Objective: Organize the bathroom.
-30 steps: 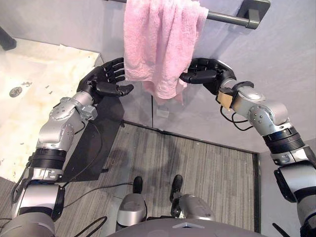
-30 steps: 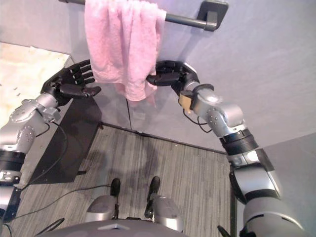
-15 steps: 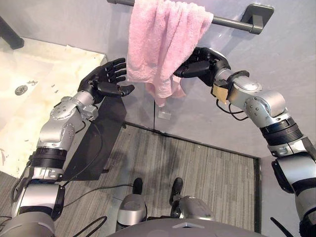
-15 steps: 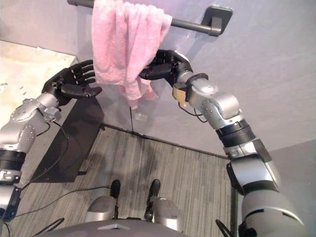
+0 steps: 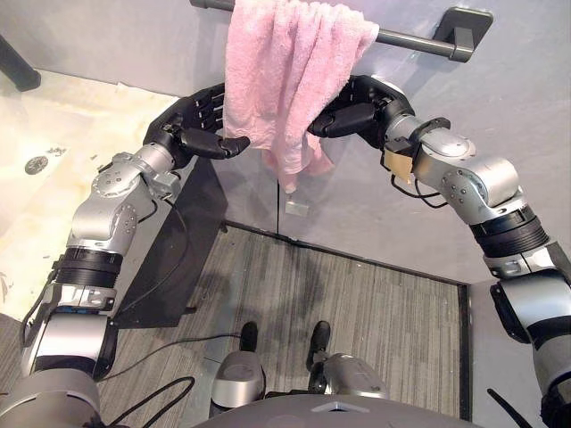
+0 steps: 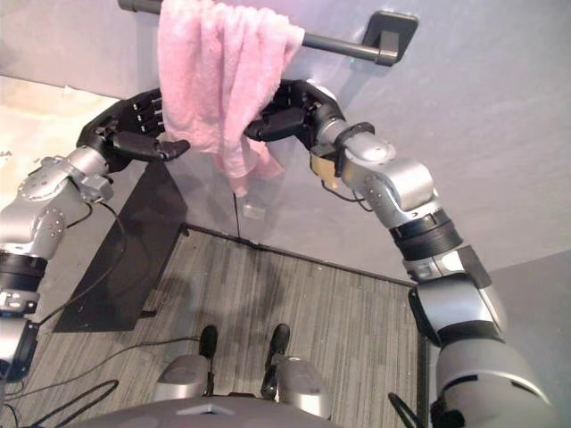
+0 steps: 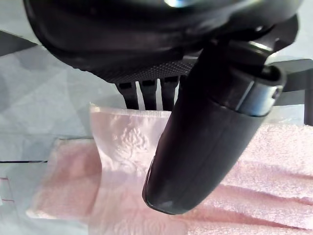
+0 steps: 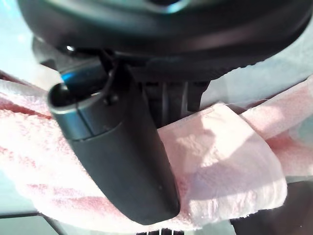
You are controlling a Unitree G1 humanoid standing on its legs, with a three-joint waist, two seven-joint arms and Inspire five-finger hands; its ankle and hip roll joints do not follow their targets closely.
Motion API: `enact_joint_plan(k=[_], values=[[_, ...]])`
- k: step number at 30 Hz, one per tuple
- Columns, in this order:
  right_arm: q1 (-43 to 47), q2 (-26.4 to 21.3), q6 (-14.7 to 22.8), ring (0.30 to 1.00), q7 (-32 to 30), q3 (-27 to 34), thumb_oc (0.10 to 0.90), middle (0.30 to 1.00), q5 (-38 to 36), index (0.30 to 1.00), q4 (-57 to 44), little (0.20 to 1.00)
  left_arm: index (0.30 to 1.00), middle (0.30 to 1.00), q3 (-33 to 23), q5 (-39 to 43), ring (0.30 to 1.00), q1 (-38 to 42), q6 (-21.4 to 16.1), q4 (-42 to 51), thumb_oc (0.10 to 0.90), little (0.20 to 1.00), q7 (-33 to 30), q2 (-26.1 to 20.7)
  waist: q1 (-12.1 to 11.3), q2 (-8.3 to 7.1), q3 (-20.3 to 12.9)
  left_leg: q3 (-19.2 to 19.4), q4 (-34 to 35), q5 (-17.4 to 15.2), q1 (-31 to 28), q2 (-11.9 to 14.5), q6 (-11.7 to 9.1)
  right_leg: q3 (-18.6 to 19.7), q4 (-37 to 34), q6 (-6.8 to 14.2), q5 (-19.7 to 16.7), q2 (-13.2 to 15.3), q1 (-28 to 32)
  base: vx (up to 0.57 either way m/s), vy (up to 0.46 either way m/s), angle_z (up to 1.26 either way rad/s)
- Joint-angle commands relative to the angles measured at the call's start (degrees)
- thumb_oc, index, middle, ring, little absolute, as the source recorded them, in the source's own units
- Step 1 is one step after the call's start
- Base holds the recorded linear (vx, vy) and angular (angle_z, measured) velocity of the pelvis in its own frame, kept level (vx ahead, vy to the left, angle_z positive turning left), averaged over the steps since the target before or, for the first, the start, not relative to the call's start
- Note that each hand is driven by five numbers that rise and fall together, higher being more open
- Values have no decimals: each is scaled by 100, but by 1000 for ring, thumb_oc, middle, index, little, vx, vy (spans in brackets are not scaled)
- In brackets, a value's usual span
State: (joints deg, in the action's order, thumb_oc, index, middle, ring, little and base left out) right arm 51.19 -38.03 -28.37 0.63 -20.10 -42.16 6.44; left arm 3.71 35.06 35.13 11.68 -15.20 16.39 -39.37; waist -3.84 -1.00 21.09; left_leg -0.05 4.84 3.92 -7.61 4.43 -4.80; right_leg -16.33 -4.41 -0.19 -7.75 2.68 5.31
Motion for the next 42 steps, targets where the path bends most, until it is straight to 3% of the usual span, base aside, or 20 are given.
enact_joint_plan(k=[1, 5, 6, 7, 8, 9, 10, 11, 30, 36, 42], values=[[638, -76, 488, 900, 149, 2, 800, 900, 461, 900, 152, 900, 900, 900, 366, -124, 900, -71, -339, 72, 800, 900, -118, -180, -25, 28, -1757, 400, -114, -385, -67, -226, 47, 412, 429, 569, 1109, 127, 338, 0, 0, 0], [454, -47, 491, 900, 225, 32, 800, 900, 485, 900, 99, 900, 900, 900, 349, -98, 900, -52, -329, 124, 800, 900, -162, -203, -2, 44, -1717, 414, -119, -383, -81, -215, 43, 430, 431, 574, 1104, 128, 344, 0, 0, 0], [441, -39, 476, 836, 235, 33, 758, 836, 468, 836, 85, 836, 900, 900, 345, -109, 900, -54, -336, 118, 800, 900, -156, -191, 4, 48, -1710, 416, -116, -380, -86, -211, 41, 436, 433, 573, 1103, 128, 342, 0, 0, 0], [417, -16, 476, 578, 271, 31, 585, 578, 467, 578, 87, 578, 900, 900, 342, -127, 900, -58, -324, 122, 800, 900, -153, -175, 8, 53, -1702, 419, -115, -379, -92, -206, 40, 438, 432, 572, 1099, 130, 344, 0, 0, 0], [408, 5, 464, 434, 282, 23, 489, 434, 466, 434, 78, 434, 582, 582, 352, -118, 582, -57, -321, 127, 588, 582, -139, -170, 11, 57, -1697, 419, -108, -374, -98, -202, 39, 444, 426, 574, 1096, 130, 349, 0, 0, 0], [396, 2, 452, 300, 290, 20, 400, 300, 414, 300, 67, 300, 354, 354, 361, -105, 354, -59, -313, 117, 436, 354, -147, -188, 17, 64, -1692, 417, -95, -371, -115, -197, 38, 453, 417, 575, 1092, 126, 358, 0, 0, 0], [396, 2, 452, 300, 290, 20, 400, 300, 414, 300, 67, 300, 354, 354, 361, -105, 354, -59, -313, 117, 436, 354, -147, -188, 17, 64, -1692, 417, -95, -371, -115, -197, 38, 453, 417, 575, 1092, 126, 358, 0, 0, 0], [397, 2, 448, 300, 298, 22, 400, 300, 407, 300, 65, 300, 300, 300, 361, -100, 300, -57, -314, 110, 400, 300, -146, -187, 19, 67, -1690, 417, -92, -369, -118, -198, 37, 456, 415, 575, 1092, 124, 361, 3, -1, -4], [152, -1, 414, 300, 395, 150, 400, 300, 472, 300, 170, 300, 300, 300, 233, 13, 300, -147, -207, 37, 400, 300, -303, -210, 71, 112, -1758, 453, -26, -373, -228, -168, 16, 447, 327, 592, 1088, 122, 459, 0, 0, 0], [-25, -138, 358, 300, 371, 268, 400, 300, 1011, 300, 207, 300, 300, 300, -93, -27, 300, -419, -237, -29, 400, 300, -616, -235, 74, 119, -1753, 490, 2, -370, -258, -152, 12, 407, 315, 589, 1084, 133, 471, 0, 0, 0], [-400, -661, 293, 300, 128, 700, 400, 300, 1732, 300, 227, 300, 300, 300, -703, -51, 300, -1102, -232, 204, 400, 300, -724, -255, 100, 125, -1699, 554, 16, -365, -267, -104, 6, 395, 343, 585, 1105, 140, 456, -10, -1, -2]])
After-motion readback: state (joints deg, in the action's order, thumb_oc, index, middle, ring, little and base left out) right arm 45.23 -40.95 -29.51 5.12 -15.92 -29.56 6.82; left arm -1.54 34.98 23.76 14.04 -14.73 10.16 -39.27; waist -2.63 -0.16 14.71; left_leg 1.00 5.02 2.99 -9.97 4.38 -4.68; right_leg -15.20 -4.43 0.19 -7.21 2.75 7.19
